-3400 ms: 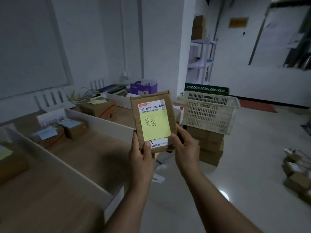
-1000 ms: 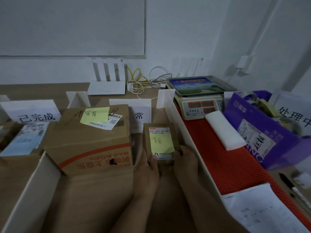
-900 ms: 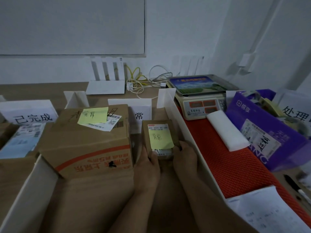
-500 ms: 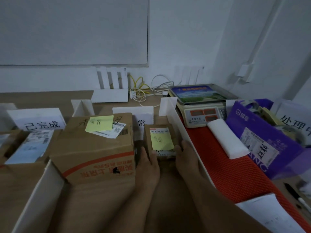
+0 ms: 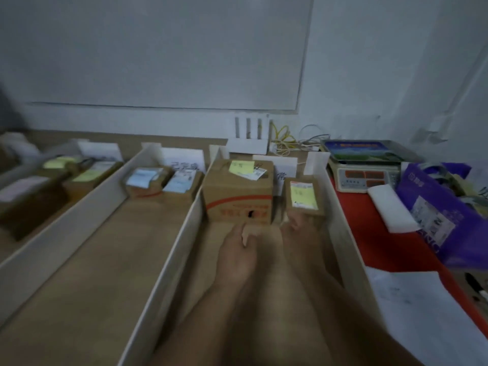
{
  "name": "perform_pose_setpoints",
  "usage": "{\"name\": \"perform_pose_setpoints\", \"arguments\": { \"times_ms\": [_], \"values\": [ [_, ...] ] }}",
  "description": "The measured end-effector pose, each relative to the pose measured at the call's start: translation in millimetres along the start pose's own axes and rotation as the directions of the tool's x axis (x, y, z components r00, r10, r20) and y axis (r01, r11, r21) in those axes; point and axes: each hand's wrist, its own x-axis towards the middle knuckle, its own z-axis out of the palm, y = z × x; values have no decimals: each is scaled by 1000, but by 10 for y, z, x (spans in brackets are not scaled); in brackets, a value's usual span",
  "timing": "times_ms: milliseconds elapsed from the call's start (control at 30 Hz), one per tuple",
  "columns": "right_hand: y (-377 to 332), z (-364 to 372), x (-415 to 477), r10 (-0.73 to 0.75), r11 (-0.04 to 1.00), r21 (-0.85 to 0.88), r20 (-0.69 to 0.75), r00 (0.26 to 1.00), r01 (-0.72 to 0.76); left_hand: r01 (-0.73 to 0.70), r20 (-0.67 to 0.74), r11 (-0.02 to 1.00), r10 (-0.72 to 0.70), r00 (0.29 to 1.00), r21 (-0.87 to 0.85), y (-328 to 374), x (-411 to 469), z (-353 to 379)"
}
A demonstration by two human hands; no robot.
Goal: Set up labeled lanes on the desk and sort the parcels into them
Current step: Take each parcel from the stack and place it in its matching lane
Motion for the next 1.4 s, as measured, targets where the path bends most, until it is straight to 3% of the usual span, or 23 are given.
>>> {"name": "perform_pose_setpoints", "arguments": {
  "times_ms": [300, 500, 700, 967, 1200, 1400],
  "values": [
    [-671, 144, -1289, -245, 969, 74, 197, 949, 235, -50, -316, 996, 24, 948, -74, -265, -1262, -1341],
    [-1218, 592, -1997, -462, 882, 83, 345, 817, 464, 27, -464, 1000, -20, 886, 9, -799, -1892, -2291],
    [-1918, 1379, -2602, -587, 781, 90, 441, 678, 618, 117, -615, 993, -102, 782, -15, -1424, -2270, -3204],
    [-3056, 2776, -3697, -668, 684, 217, 570, 478, 697, 306, -784, 948, -129, 607, 81, -2311, -2785, -4894],
    [-3723, 3866, -4566, -689, 663, 312, 611, 390, 681, 404, -876, 912, -141, 461, 66, -3054, -3159, -6062],
    [-4109, 4640, -4930, -722, 601, 350, 623, 300, 719, 417, -891, 909, -185, 415, 6, -3599, -3075, -6642]
  ]
}}
